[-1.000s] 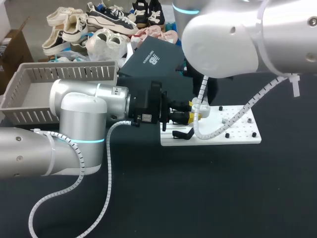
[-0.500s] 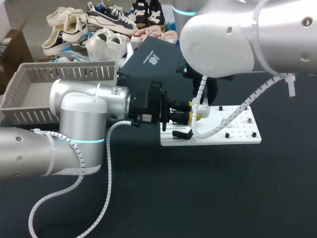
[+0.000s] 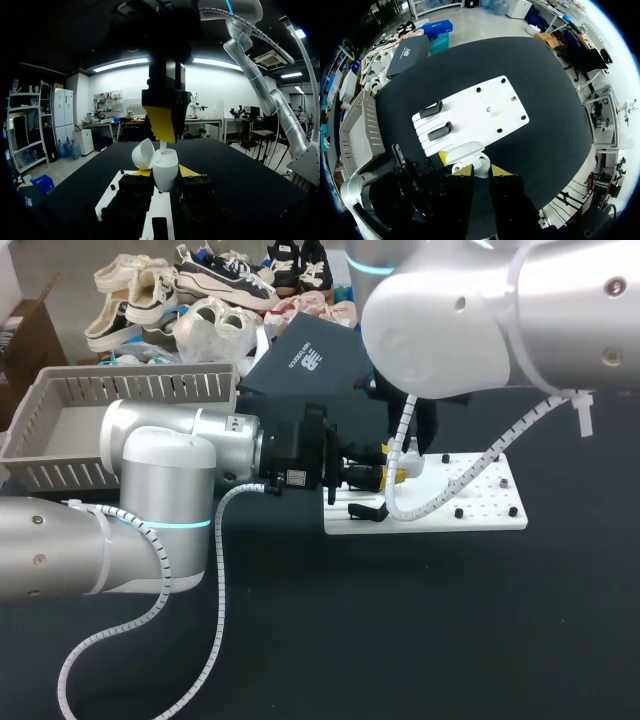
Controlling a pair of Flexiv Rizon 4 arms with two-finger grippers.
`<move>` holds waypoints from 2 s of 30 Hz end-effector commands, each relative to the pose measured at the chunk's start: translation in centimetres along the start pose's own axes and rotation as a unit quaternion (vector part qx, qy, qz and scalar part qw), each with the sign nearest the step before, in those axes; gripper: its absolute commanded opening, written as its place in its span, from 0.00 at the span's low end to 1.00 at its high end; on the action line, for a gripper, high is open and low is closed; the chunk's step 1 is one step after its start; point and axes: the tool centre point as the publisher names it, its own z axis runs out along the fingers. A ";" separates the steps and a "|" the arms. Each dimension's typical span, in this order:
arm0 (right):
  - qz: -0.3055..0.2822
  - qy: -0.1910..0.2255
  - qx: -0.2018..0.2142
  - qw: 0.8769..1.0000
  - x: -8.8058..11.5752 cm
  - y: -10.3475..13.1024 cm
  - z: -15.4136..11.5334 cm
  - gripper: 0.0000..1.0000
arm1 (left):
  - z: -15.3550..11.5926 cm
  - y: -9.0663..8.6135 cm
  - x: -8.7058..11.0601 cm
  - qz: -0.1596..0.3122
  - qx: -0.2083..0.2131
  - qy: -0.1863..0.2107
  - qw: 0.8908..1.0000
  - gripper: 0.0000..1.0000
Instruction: Pick up each earbud case from the left stands, insert the matching earbuds, close the lid, and place the case in the box.
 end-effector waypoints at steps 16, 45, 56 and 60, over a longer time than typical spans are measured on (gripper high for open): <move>0.000 -0.001 0.006 1.000 -0.2 0.1 0.8 0.00 | 0.0 0.2 0.1 0.000 0.003 0.000 1.000 0.00; 0.011 -0.025 -0.122 0.992 -1.2 -3.8 -2.4 0.31 | 0.0 0.2 0.1 0.000 0.003 0.000 1.000 0.00; -0.020 -0.014 -0.219 0.975 -3.2 -7.8 -1.6 0.36 | 0.0 0.2 0.1 0.000 0.003 0.000 1.000 0.00; -0.032 -0.019 -0.234 0.972 -3.7 -8.3 -1.0 0.36 | 0.0 0.2 0.1 0.000 0.003 0.000 1.000 0.00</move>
